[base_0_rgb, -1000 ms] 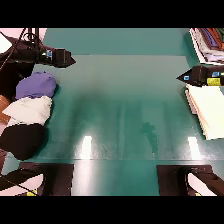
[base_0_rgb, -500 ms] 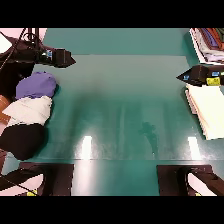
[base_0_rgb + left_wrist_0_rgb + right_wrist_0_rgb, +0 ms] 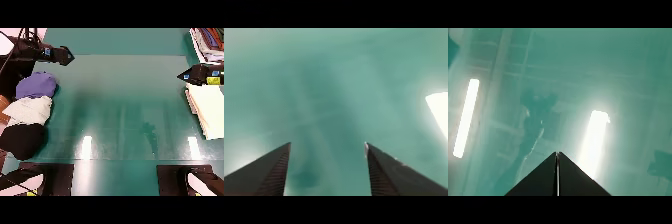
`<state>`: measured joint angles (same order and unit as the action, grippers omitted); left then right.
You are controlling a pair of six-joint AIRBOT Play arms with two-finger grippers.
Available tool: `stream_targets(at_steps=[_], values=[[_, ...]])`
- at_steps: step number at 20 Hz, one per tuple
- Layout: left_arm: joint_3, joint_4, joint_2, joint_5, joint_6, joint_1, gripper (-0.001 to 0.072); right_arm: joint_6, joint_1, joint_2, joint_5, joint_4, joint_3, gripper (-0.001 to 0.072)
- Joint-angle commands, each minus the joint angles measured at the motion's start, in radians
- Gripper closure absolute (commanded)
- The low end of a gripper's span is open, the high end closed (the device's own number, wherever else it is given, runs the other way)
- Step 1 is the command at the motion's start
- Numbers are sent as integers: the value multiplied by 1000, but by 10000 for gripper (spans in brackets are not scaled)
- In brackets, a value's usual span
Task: Fold the shirts.
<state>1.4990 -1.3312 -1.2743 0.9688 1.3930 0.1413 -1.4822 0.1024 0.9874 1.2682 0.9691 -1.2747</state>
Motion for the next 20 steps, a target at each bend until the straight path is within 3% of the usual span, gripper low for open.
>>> stream_targets(at_steps=[1, 8, 12, 14, 15, 16, 17, 20], values=[[-15, -346, -49, -16, 129, -42, 154, 0, 0, 0, -47, 0, 0, 695], [-75, -316, -288, -52, 156, -269, 154, -1, 0, 0, -91, 0, 0, 695], [-75, -311, -378, -111, 154, -282, 156, -1, 0, 0, -90, -1, 1, 696], [-70, -311, -380, -114, 195, -282, 171, -1, 0, 0, -90, -1, 1, 696], [-56, -311, -378, -101, 205, -282, 354, -1, 0, 0, -91, -1, 1, 695], [-31, -312, -378, -66, 204, -282, 611, -1, 0, 0, -91, -1, 1, 696], [5, -313, -378, -27, 205, -282, 683, -1, 0, 0, -91, -1, 1, 696], [133, -311, -338, 81, 206, -281, 685, -1, 0, 0, -91, -1, -10, 695]])
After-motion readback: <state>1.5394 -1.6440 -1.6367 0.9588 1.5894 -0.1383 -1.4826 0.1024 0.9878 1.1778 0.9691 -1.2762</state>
